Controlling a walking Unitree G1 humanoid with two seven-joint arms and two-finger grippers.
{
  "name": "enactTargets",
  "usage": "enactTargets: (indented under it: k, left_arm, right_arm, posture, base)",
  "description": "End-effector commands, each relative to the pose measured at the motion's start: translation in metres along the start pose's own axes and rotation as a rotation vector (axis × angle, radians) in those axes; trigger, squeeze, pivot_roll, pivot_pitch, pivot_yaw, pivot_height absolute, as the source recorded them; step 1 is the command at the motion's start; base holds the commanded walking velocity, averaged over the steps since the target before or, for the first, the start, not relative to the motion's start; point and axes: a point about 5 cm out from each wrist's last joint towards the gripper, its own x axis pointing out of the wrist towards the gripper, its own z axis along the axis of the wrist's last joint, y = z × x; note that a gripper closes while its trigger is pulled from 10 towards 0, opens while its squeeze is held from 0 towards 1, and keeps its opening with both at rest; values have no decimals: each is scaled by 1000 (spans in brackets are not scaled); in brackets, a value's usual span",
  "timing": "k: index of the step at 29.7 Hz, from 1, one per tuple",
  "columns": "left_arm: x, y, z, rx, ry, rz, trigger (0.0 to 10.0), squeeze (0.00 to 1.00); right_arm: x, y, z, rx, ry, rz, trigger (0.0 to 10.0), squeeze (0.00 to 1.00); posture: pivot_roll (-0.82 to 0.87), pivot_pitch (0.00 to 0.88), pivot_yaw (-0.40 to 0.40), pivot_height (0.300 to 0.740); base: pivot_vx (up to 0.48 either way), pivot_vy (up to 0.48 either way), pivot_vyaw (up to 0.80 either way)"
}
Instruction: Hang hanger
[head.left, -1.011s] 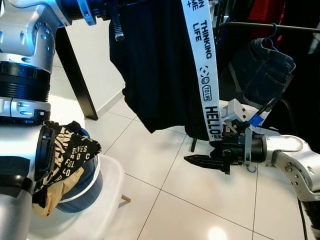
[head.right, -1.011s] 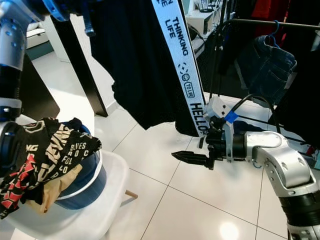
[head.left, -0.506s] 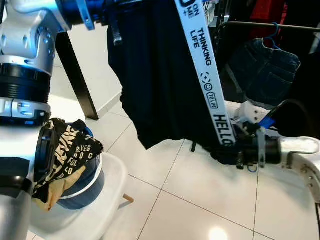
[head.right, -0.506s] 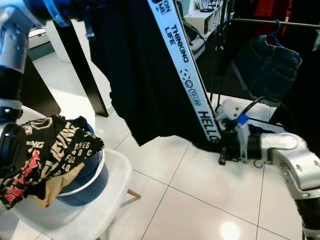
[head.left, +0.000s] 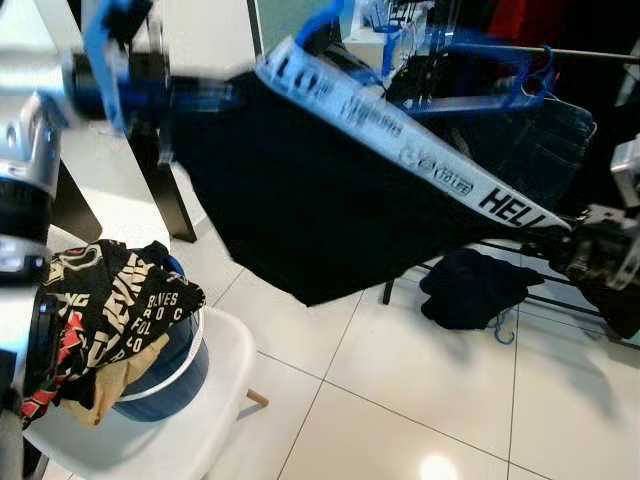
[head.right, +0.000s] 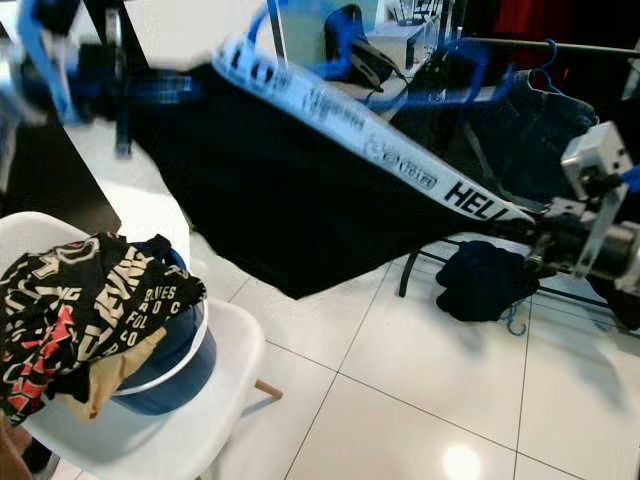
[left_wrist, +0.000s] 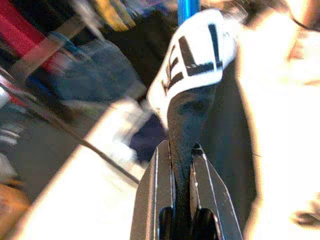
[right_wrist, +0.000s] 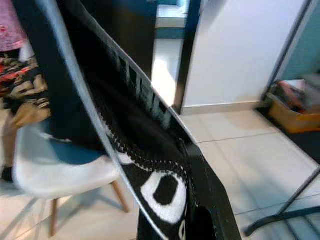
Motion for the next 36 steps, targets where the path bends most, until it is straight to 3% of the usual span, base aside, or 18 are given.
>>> enactTargets:
  k: [1, 2, 10, 21, 24, 26, 28, 31, 36]
  left_arm:
    - [-7, -3, 4, 4, 30, -37, 10000, 0]
    - [-6, -14, -3, -24, 59, -116, 10000, 0]
    - [-2, -23, -10, -36, 77, -148, 10000, 0]
    - [3, -18, -15, 30, 153, -56, 10000, 0]
    - [9, -16, -20, 64, 203, -11, 10000, 0]
    - [22, -19, -22, 92, 227, 3, 10000, 0]
    - [22, -19, -22, 92, 227, 3, 10000, 0]
    - [34, -29, -23, 105, 223, -58, 10000, 0]
    - [40, -42, -26, 110, 244, -152, 10000, 0]
  right_arm:
    - [-1, -2, 3, -15, -18, -20, 0, 0]
    - [-1, -3, 5, -19, -31, -22, 0, 0]
    - [2, -2, 10, -38, -49, 29, 0, 0]
    - [3, 2, 17, -43, -69, 80, 0, 0]
    - [6, 3, 27, -49, -110, 104, 0, 0]
    - [13, 2, 40, -53, -170, 133, 0, 0]
    - [13, 2, 40, -53, -170, 133, 0, 0]
    - [23, -1, 48, -70, -196, 137, 0, 0]
    - [33, -6, 53, -81, -210, 125, 0, 0]
  posture:
    - [-83, 0, 73, 740]
    - [-83, 0, 71, 740]
    - [-81, 0, 64, 740]
    - [-84, 0, 65, 740]
    - [-87, 0, 65, 740]
    - [-87, 0, 64, 740]
    - [-87, 0, 64, 740]
    - [-87, 0, 60, 740]
    - [-82, 0, 58, 740]
  base:
    - [0, 0, 0]
    - [0, 0, 0]
    - [0, 0, 0]
    - [0, 0, 0]
    - [0, 0, 0]
    - [0, 0, 0]
    - [0, 0, 0]
    - [0, 0, 0]
    - [0, 0, 0]
